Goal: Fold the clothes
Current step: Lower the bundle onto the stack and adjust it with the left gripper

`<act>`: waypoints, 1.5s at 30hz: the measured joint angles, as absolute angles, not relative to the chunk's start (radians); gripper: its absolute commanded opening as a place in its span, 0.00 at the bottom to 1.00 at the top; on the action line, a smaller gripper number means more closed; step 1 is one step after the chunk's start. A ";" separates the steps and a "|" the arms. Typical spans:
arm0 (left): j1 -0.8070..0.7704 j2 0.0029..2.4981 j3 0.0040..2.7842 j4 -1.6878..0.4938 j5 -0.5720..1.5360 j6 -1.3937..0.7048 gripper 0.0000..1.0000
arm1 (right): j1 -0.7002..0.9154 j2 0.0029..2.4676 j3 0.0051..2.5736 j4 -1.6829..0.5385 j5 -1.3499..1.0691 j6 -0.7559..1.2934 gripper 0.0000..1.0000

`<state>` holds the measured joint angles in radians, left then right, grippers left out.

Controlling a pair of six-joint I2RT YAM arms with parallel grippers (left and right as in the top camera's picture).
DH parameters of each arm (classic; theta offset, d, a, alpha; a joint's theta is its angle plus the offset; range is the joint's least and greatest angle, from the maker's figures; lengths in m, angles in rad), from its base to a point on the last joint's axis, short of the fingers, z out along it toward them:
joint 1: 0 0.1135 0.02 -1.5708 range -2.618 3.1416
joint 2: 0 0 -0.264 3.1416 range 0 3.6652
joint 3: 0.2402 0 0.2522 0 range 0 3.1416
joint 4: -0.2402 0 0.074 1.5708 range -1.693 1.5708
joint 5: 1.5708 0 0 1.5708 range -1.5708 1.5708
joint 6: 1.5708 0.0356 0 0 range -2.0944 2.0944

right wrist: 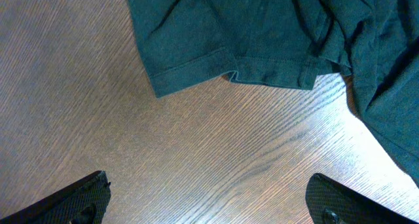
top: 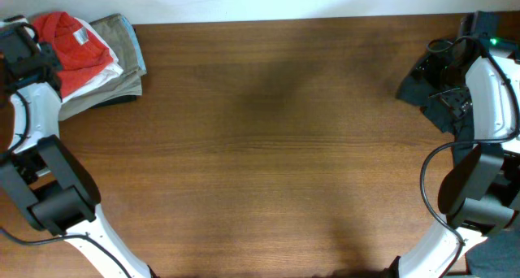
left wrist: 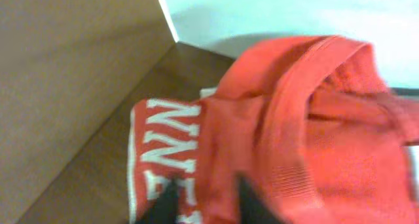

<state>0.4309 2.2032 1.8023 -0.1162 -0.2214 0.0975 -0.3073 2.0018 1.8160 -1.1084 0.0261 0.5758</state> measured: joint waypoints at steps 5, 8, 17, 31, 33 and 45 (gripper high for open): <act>0.423 2.203 1.809 -0.102 -0.221 0.098 0.01 | -0.307 2.002 1.816 -1.108 0.027 0.576 0.99; 0.453 2.238 1.822 -0.103 -0.222 0.098 0.01 | -0.307 2.002 1.816 -1.108 0.026 0.577 0.99; 0.503 2.407 1.834 -0.147 -0.268 0.098 0.01 | -0.307 2.002 1.816 -1.108 0.027 0.576 0.99; 0.366 2.210 1.971 -0.106 -0.262 0.055 0.01 | -0.307 2.002 1.816 -1.108 0.026 0.575 0.99; 0.368 2.221 1.971 -0.079 -0.262 0.046 0.01 | -0.307 2.002 1.816 -1.108 0.026 0.575 0.99; 0.369 2.537 1.971 0.107 -0.178 0.033 0.01 | -0.307 2.002 1.816 -1.108 0.026 0.576 0.99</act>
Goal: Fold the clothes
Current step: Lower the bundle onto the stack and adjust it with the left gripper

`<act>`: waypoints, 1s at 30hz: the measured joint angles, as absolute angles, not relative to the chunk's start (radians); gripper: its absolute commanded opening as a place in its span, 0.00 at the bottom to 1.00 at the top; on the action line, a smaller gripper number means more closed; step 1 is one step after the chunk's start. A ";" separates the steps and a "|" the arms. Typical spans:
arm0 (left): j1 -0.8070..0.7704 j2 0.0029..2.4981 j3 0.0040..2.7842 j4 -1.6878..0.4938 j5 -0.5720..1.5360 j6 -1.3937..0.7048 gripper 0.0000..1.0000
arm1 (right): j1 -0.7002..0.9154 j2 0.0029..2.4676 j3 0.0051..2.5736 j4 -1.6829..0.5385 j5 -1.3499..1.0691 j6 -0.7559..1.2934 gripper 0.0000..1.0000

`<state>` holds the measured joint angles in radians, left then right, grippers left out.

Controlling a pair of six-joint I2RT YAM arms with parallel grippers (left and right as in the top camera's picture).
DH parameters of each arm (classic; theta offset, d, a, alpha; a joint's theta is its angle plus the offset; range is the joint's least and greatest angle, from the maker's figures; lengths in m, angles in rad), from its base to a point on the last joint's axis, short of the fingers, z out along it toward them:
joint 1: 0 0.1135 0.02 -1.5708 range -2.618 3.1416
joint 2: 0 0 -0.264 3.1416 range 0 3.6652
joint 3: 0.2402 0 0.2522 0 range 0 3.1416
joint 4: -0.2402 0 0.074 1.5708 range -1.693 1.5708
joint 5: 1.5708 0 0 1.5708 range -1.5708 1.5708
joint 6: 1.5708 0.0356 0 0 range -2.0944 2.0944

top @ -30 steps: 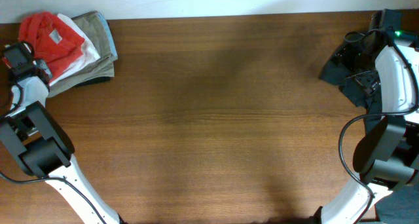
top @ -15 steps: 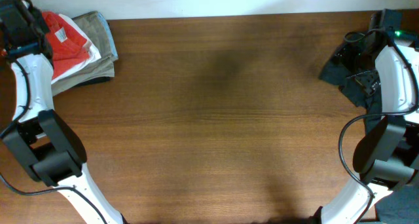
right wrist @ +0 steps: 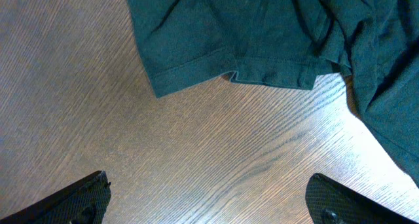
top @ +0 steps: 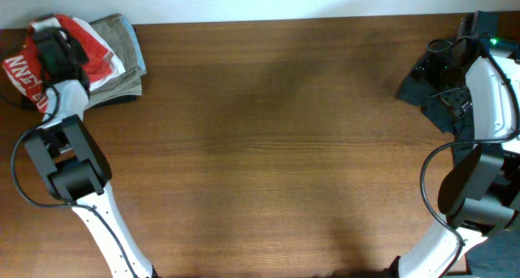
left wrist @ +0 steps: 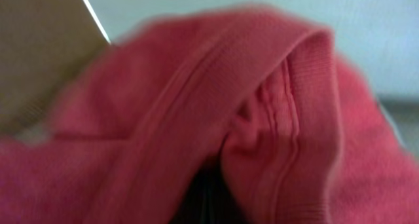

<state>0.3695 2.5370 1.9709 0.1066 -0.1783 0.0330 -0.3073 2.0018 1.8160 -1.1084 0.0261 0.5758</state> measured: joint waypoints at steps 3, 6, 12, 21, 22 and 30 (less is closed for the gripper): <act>0.369 2.553 1.975 0.105 -0.170 0.033 0.01 | -0.307 2.002 1.816 -1.108 0.026 0.575 0.99; 0.367 2.553 2.036 -0.005 -0.167 0.033 0.01 | -0.307 2.002 1.816 -1.109 0.027 0.576 0.99; 0.339 2.538 2.184 -0.103 -0.162 0.033 0.01 | -0.307 2.002 1.816 -1.108 0.026 0.576 0.99; 0.313 2.497 2.237 -0.136 -0.153 0.033 0.01 | -0.307 2.002 1.816 -1.108 0.026 0.576 0.99; 0.313 2.499 2.237 -0.149 -0.153 0.033 0.01 | -0.307 2.002 1.816 -1.108 0.026 0.576 0.99; 0.308 2.626 2.237 -0.188 -0.153 0.033 0.01 | -0.307 2.002 1.816 -1.108 0.026 0.576 0.99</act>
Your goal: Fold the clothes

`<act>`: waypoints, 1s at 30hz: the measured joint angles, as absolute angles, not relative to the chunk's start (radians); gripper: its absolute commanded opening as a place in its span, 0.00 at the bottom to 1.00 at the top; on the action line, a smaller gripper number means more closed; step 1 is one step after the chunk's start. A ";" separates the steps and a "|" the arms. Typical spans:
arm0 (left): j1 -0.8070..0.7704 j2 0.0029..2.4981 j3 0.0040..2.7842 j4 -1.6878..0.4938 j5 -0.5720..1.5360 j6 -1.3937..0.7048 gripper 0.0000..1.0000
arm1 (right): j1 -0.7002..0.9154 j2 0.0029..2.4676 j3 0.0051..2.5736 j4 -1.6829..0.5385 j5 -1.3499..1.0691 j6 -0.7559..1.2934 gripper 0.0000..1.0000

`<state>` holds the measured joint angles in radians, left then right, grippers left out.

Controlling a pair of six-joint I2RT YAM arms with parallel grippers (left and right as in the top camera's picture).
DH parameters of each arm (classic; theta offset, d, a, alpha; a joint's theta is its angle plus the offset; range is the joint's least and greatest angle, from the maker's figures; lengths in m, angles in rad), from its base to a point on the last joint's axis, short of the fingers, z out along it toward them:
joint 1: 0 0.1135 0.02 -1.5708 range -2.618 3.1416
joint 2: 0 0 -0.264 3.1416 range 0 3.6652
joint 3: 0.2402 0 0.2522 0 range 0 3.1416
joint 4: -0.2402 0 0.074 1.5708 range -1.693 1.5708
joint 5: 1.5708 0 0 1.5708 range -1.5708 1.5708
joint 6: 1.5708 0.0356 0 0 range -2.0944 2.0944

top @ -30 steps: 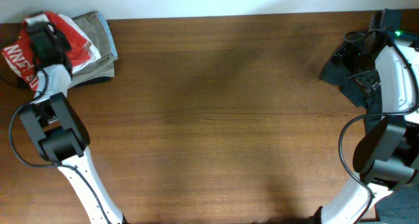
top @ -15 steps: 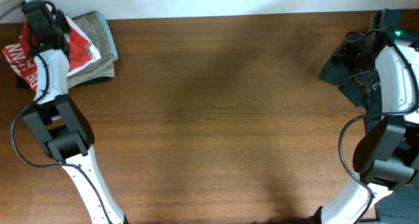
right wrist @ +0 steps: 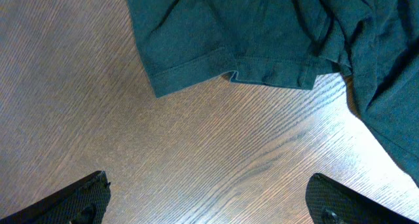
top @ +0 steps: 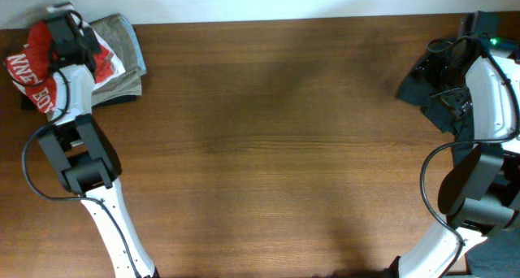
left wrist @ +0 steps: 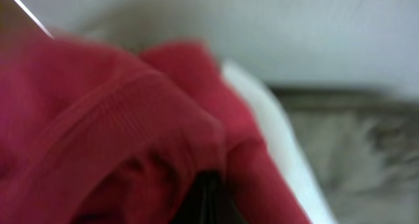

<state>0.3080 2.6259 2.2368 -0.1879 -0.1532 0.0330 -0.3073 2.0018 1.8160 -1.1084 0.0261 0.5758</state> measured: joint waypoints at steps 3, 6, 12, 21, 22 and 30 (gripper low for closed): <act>0.301 2.646 2.238 -0.168 -0.158 0.033 0.06 | -0.307 2.002 1.816 -1.108 0.026 0.575 0.99; 0.296 2.646 2.243 -0.163 -0.165 0.033 0.10 | -0.307 2.002 1.816 -1.108 0.026 0.576 0.99; 0.269 2.570 2.254 -0.211 -0.160 0.027 0.79 | -0.307 2.002 1.816 -1.108 0.027 0.576 0.99; 0.214 2.066 2.275 -0.706 -0.061 0.022 0.99 | -0.307 2.002 1.816 -1.110 0.027 0.576 0.99; 0.210 2.016 2.278 -0.778 -0.040 0.022 0.99 | -0.307 2.002 1.816 -1.110 0.026 0.576 0.99; 0.198 1.754 2.286 -1.262 0.145 0.022 0.99 | -0.307 2.002 1.816 -1.110 0.026 0.576 0.99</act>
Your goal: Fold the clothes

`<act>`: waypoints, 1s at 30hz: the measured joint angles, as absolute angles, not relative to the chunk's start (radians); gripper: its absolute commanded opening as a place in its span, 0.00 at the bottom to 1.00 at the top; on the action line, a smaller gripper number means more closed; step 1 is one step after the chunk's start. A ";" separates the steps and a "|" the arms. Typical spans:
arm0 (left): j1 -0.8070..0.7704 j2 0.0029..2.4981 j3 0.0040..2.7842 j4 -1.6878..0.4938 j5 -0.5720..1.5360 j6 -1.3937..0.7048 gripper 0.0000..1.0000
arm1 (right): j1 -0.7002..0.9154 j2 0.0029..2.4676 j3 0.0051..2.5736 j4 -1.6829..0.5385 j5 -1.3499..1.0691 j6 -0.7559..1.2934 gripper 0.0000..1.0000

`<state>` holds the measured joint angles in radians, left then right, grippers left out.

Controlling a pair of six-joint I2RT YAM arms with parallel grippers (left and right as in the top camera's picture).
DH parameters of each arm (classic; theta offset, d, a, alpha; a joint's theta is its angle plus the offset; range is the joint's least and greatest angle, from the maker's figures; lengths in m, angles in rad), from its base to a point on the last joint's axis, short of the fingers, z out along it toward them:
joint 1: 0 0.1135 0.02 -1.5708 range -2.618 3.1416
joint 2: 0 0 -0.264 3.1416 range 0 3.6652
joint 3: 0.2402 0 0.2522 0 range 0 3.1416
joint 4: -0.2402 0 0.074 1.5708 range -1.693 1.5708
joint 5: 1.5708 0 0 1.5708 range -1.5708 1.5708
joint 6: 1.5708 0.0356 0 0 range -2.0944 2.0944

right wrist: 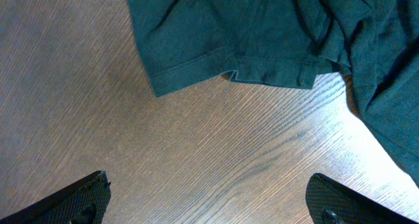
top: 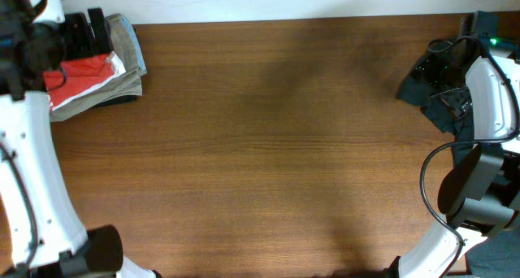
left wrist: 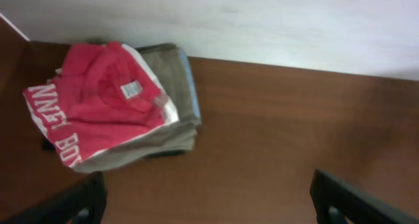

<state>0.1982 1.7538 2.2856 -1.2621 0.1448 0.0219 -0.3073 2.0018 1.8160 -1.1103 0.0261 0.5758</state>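
Note:
A red shirt with white lettering [left wrist: 91,112] lies folded on a stack of folded khaki and white clothes [left wrist: 171,80] at the table's far left corner; the overhead view shows the red shirt [top: 81,71] there too. My left gripper [left wrist: 209,207] is open and empty, raised above the table to the right of the stack, apart from it. A crumpled dark teal garment [right wrist: 262,27] lies at the far right edge. My right gripper [right wrist: 209,204] hangs open over bare wood just short of its hem.
The brown wooden table [top: 276,148] stretches between the two arms. A white wall [left wrist: 262,21] runs behind the far edge. The right arm's cables [top: 443,46] hang over the dark garment.
My left gripper was pressed into the red shirt; now it is open, lifted back and clear of it. The red shirt now lies flat on the stack. The right arm has not moved.
At first the red shirt sat bunched on the stack with my left gripper at it. Then it hung partly over the table's left edge, lettering showing, the gripper buried in its fabric. Now it lies folded on the stack and is let go.

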 measured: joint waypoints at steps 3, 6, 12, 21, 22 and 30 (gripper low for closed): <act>0.198 1.703 2.285 -1.394 0.187 0.022 0.99 | -0.307 2.002 1.816 -1.110 0.026 0.576 0.99; 0.198 1.652 2.285 -1.523 0.211 0.022 0.99 | -0.307 2.002 1.816 -1.111 0.026 0.576 0.99; 0.153 1.612 2.284 -1.683 0.225 0.022 0.99 | -0.307 2.002 1.816 -1.110 0.027 0.576 0.99; -0.137 1.433 2.091 -1.683 0.236 0.020 0.99 | -0.307 2.002 1.816 -1.111 0.027 0.576 0.99; -0.164 1.399 2.052 -1.680 0.236 0.006 0.99 | -0.307 2.002 1.816 -1.111 0.027 0.577 0.99; -0.210 1.290 1.945 -1.690 0.236 -0.043 0.99 | -0.307 2.002 1.816 -1.111 0.027 0.575 0.99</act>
